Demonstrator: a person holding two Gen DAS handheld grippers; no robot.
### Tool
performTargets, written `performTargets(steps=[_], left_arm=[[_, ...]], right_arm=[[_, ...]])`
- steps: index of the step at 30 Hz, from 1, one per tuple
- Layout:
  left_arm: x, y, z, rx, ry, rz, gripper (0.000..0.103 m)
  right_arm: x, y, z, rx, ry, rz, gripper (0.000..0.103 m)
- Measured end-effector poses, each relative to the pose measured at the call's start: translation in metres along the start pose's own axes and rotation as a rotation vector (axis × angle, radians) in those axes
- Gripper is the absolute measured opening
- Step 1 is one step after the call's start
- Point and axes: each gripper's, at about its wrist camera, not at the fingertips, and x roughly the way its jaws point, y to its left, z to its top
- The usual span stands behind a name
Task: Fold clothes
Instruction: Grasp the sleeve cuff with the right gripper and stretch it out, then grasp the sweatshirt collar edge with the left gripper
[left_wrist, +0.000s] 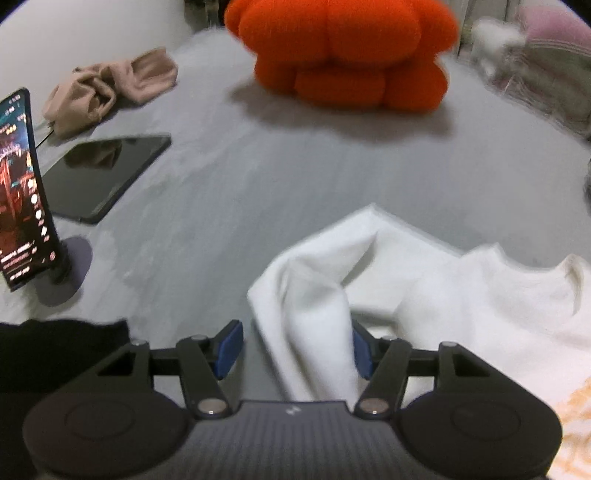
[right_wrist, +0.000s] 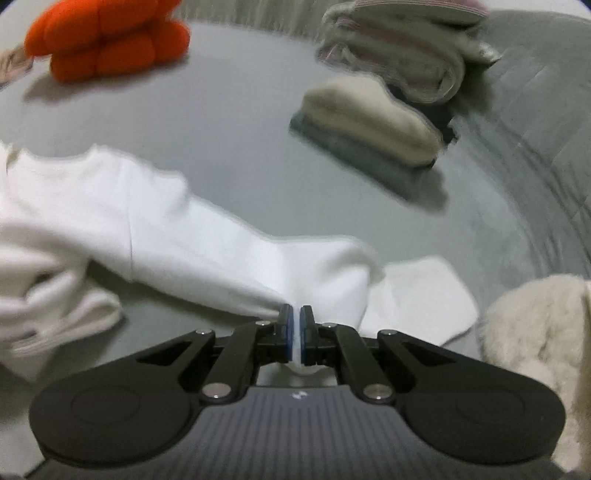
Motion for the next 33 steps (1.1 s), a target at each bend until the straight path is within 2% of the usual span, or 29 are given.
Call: performTargets(steps=[5,8,11,13,14,15,19,22,27,33], left_arm=[[-0.007,-0.005,-0.002,0.027,-0.041,0.004,0.062],[-0.015,-0.006,-0.001,0.031,-0.075,-0.014,0.066],[-0.018,-0.004,0.003,0.018,-0.098,-0.027,0.071],[-0.020,0.000,0.005,0.001,-0.109,-0.027,0.071],[-0.021,0.002,0.007,-0.008,-0.114,-0.027,0.071],[-0.022,0.005,0.008,-0.023,-0.122,-0.029,0.071],[-0.027,0.012,0.013,-0.087,-0.181,-0.055,0.071],[-0.029,0.005,0.015,-0.076,-0.215,-0.104,0.071],[-0.019,-0.021,0.019,-0.002,-0.201,-0.182,0.071],[-0.004,-0.043,0.021,0.046,-0.171,-0.227,0.068]], right_arm=[[0.005,0.014,0.002,-0.074,0.008,-0.044,0.004],[-0.002,0.007,0.003,-0.042,-0.008,-0.009,0.015],[-0.008,-0.003,0.006,0.008,-0.028,0.036,0.018],[-0.013,-0.009,0.008,0.036,-0.045,0.055,0.030],[-0.015,-0.011,0.008,0.046,-0.058,0.057,0.051],[-0.016,-0.013,0.009,0.054,-0.073,0.057,0.060],[-0.021,-0.022,0.012,0.081,-0.100,0.049,0.060],[-0.022,-0.031,0.014,0.141,-0.113,0.067,0.060],[-0.018,-0.031,0.022,0.236,-0.133,0.156,0.060],[-0.003,-0.011,0.037,0.297,-0.157,0.255,0.060]])
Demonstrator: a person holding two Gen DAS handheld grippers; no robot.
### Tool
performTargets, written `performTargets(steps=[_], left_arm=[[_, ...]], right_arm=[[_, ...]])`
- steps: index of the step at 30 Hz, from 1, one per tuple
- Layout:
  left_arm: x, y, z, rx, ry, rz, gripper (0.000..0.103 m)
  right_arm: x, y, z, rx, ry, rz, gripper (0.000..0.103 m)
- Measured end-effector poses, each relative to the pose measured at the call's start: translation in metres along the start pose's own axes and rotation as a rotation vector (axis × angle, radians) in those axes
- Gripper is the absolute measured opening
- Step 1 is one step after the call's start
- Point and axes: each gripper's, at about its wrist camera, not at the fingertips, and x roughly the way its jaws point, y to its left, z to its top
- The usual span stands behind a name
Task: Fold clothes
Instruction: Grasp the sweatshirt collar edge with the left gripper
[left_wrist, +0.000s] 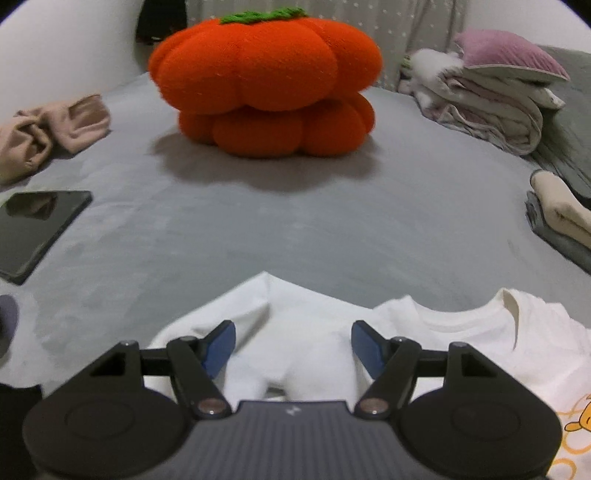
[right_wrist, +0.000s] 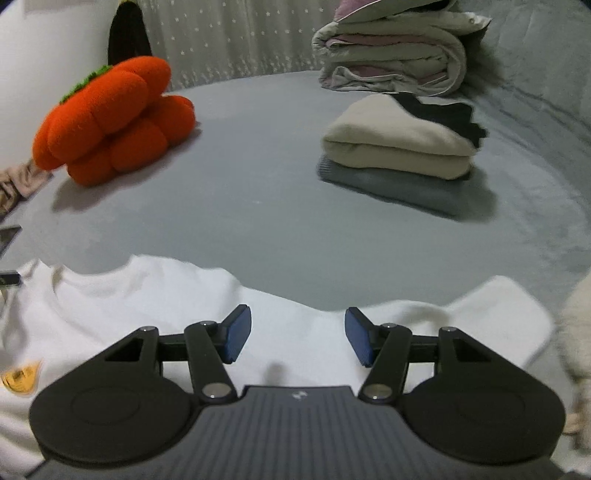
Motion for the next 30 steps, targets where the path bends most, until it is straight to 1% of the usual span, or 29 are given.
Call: performTargets(steps=[4,7,10,11,13,15,16,17,18,19,21,22,24,27,30], left_arm=[[0.009,-0.003,0.000,-0.019,0.030,-0.027,0.064],[0.015,-0.005,-0.002,-0.036,0.053,-0.046,0.056],[0.015,-0.009,-0.004,-0.039,0.054,-0.058,0.044],[0.015,-0.010,-0.005,-0.041,0.053,-0.063,0.038],[0.013,-0.011,-0.007,-0.048,0.047,-0.072,0.033],[0.010,-0.010,-0.010,-0.058,0.038,-0.076,0.020],[0.009,-0.010,-0.011,-0.065,0.030,-0.078,0.018],[0.008,-0.010,-0.012,-0.073,0.022,-0.080,0.013],[0.008,-0.010,-0.013,-0.081,0.011,-0.080,0.010],[0.007,-0.010,-0.013,-0.089,0.003,-0.078,0.009],[0.006,-0.012,-0.015,-0.108,-0.023,-0.069,0.007],[0.004,-0.015,-0.015,-0.114,-0.037,-0.063,0.007],[-0.001,-0.019,-0.015,-0.122,-0.067,-0.051,0.007],[-0.009,-0.024,-0.008,-0.132,-0.122,-0.045,0.007],[-0.014,-0.031,0.004,-0.126,-0.177,-0.041,0.007]], right_arm=[[0.024,0.012,-0.001,0.008,0.006,0.017,0.060],[0.041,0.020,-0.008,-0.009,0.014,0.005,0.060],[0.049,0.027,-0.014,-0.046,0.004,-0.017,0.060],[0.050,0.029,-0.015,-0.059,-0.006,-0.021,0.060],[0.051,0.032,-0.016,-0.077,-0.025,-0.024,0.060],[0.053,0.034,-0.017,-0.090,-0.043,-0.020,0.060],[0.054,0.036,-0.019,-0.105,-0.051,-0.016,0.060],[0.055,0.038,-0.020,-0.126,-0.058,-0.010,0.058],[0.056,0.040,-0.022,-0.148,-0.066,-0.004,0.047],[0.056,0.043,-0.023,-0.167,-0.071,0.001,0.039],[0.056,0.049,-0.024,-0.203,-0.079,0.013,0.018],[0.055,0.051,-0.024,-0.216,-0.085,0.008,0.014],[0.052,0.056,-0.025,-0.227,-0.100,-0.017,0.008],[0.043,0.054,-0.020,-0.198,-0.137,-0.043,0.006],[0.026,0.054,-0.012,-0.179,-0.195,-0.073,0.005]])
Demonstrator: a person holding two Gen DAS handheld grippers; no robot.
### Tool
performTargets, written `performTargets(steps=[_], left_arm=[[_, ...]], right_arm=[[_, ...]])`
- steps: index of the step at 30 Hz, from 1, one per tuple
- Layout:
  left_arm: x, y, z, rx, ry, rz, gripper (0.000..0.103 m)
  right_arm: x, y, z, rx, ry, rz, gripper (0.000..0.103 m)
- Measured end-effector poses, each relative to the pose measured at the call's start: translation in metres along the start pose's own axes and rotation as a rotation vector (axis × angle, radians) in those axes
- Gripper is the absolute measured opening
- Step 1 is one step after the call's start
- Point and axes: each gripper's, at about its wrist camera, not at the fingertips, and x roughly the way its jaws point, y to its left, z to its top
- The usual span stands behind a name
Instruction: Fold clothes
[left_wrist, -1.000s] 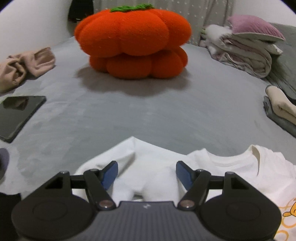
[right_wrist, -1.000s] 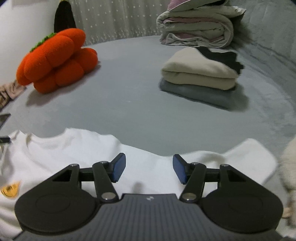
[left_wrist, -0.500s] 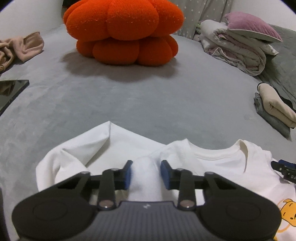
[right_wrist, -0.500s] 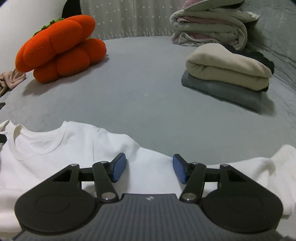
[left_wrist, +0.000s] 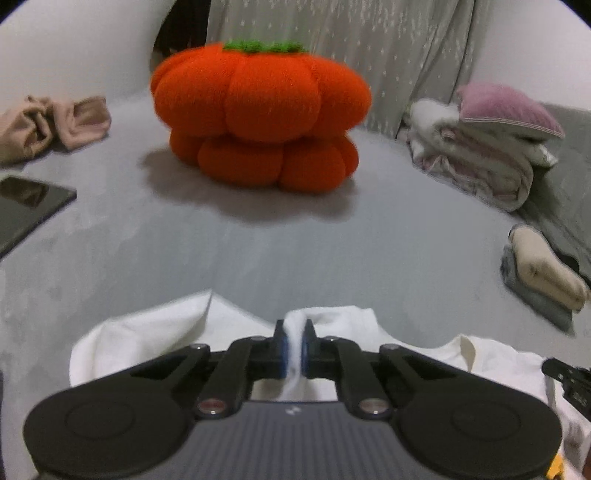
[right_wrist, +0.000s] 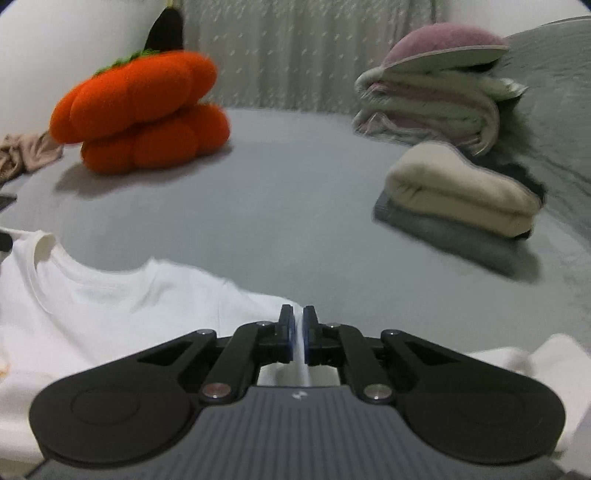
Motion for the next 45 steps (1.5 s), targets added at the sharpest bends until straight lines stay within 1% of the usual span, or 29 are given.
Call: performTargets(steps=[3,6,8,11,14,17,19,20,21,24,27,28,29,31,32,33,34,36,37,40,41,43,44,45], left_arm=[[0.007,-0.015,0.013,0.040,-0.036,0.013,0.007],[0.019,-0.031,0.025,0.075,-0.069,0.018,0.007],[0.027,-0.041,0.032,0.102,-0.092,0.024,0.007],[0.042,-0.053,0.041,0.141,-0.117,0.035,0.007],[0.059,-0.060,0.049,0.154,-0.128,0.051,0.007],[0.077,-0.064,0.052,0.165,-0.138,0.076,0.007],[0.093,-0.067,0.054,0.187,-0.144,0.113,0.007],[0.101,-0.068,0.054,0.201,-0.146,0.143,0.007],[0.108,-0.068,0.054,0.207,-0.142,0.162,0.007],[0.129,-0.062,0.054,0.186,-0.099,0.162,0.007],[0.147,-0.057,0.046,0.210,-0.053,0.180,0.009],[0.152,-0.055,0.042,0.219,-0.035,0.187,0.011],[0.155,-0.053,0.039,0.225,-0.027,0.191,0.015],[0.156,-0.049,0.035,0.224,-0.023,0.192,0.020],[0.155,-0.048,0.035,0.215,-0.026,0.188,0.026],[0.153,-0.046,0.035,0.206,-0.029,0.184,0.035],[0.150,-0.045,0.036,0.197,-0.032,0.176,0.039],[0.142,-0.046,0.037,0.193,-0.040,0.160,0.044],[0.138,-0.048,0.038,0.197,-0.042,0.156,0.046],[0.123,-0.051,0.040,0.212,-0.040,0.140,0.059],[0.118,-0.053,0.040,0.217,-0.039,0.135,0.063],[0.108,-0.053,0.040,0.218,-0.020,0.116,0.068],[0.104,-0.054,0.039,0.217,-0.008,0.108,0.068],[0.098,-0.054,0.038,0.217,0.005,0.101,0.069]], right_arm=[[-0.016,0.000,0.011,-0.032,-0.070,-0.065,0.005],[-0.018,-0.002,0.022,-0.077,-0.121,-0.130,0.005],[-0.013,-0.004,0.029,-0.091,-0.133,-0.163,0.005],[0.000,-0.010,0.039,-0.078,-0.138,-0.203,0.005],[0.019,-0.012,0.046,-0.089,-0.144,-0.242,0.005],[0.035,-0.011,0.051,-0.093,-0.137,-0.262,0.005],[0.045,-0.012,0.054,-0.094,-0.124,-0.269,0.005],[0.051,-0.011,0.055,-0.095,-0.114,-0.272,0.000],[0.058,-0.011,0.056,-0.099,-0.103,-0.279,0.000],[0.077,-0.013,0.056,-0.101,-0.060,-0.290,0.000],[0.091,-0.018,0.052,-0.091,-0.014,-0.286,0.000],[0.093,-0.019,0.050,-0.082,-0.002,-0.281,0.000],[0.095,-0.021,0.048,-0.069,0.011,-0.275,0.000],[0.096,-0.023,0.044,-0.043,0.033,-0.266,0.000],[0.094,-0.024,0.043,-0.033,0.040,-0.263,0.000],[0.092,-0.023,0.042,-0.028,0.043,-0.260,0.000],[0.089,-0.024,0.041,-0.024,0.044,-0.258,0.000],[0.083,-0.025,0.041,-0.018,0.044,-0.253,0.011],[0.080,-0.025,0.042,-0.018,0.043,-0.251,0.012],[0.069,-0.026,0.045,-0.007,0.049,-0.226,0.013],[0.066,-0.026,0.047,-0.002,0.053,-0.219,0.014],[0.057,-0.024,0.047,0.007,0.056,-0.205,0.022],[0.052,-0.023,0.047,0.010,0.055,-0.198,0.032],[0.047,-0.021,0.047,0.012,0.051,-0.190,0.037]])
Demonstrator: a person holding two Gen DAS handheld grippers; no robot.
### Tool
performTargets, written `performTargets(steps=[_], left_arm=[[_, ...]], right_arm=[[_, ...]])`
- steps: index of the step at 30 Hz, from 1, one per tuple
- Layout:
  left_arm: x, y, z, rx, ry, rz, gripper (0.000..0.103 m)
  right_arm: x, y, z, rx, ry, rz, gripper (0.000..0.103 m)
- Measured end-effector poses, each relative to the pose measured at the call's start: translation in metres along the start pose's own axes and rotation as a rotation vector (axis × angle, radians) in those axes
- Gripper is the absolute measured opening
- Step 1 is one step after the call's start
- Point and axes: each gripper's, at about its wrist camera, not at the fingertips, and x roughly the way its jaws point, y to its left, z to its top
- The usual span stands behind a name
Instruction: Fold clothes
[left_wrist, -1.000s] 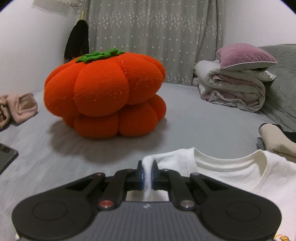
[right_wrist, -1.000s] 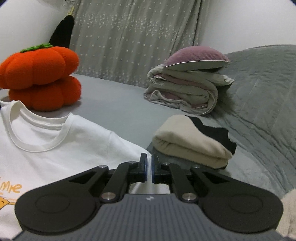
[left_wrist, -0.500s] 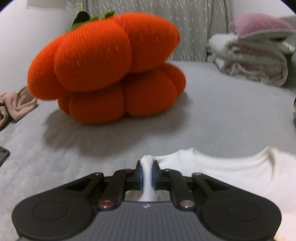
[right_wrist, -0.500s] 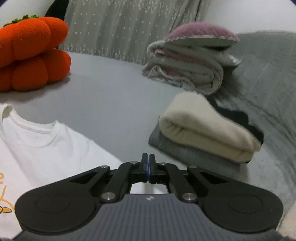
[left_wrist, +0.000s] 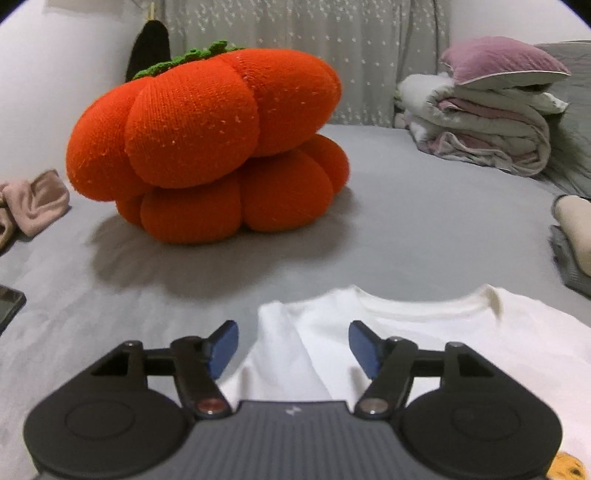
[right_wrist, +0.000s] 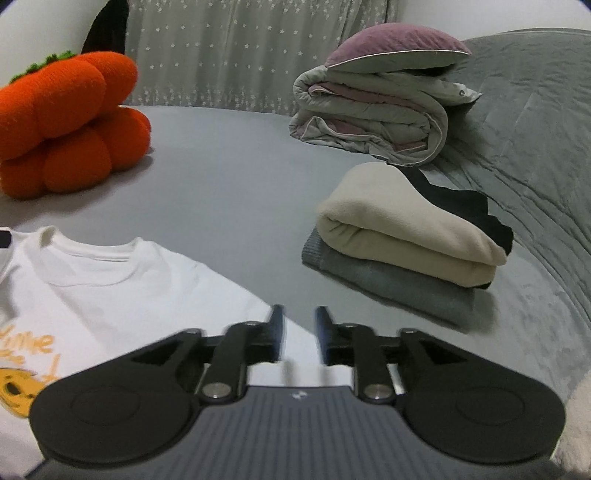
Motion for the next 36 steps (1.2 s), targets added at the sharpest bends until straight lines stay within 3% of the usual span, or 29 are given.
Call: performTargets(steps=[11,20,27,31,36], left_arm=[[-0.064,0.015,-0.020,-0.100,0.086,-0.057,0.077],[-0.109,0.039,-0.048,-0.160,0.106,-0.089,0.079],[-0.119,0.064,-0.090,-0.244,0.121,-0.126,0.080],[-0.115,0.071,-0.105,-0.278,0.190,-0.176,0.080],[-0.119,0.074,-0.111,-0.269,0.217,-0.204,0.080]], right_arm=[[-0.057,-0.005,-0.015,0.045,0.035,0.085,0.043],[-0.089,-0.008,-0.038,0.106,0.105,0.175,0.051],[-0.101,-0.011,-0.065,0.208,0.197,0.283,0.060],[-0.092,-0.015,-0.090,0.320,0.334,0.327,0.061],[-0.094,-0.013,-0.091,0.361,0.328,0.379,0.065]])
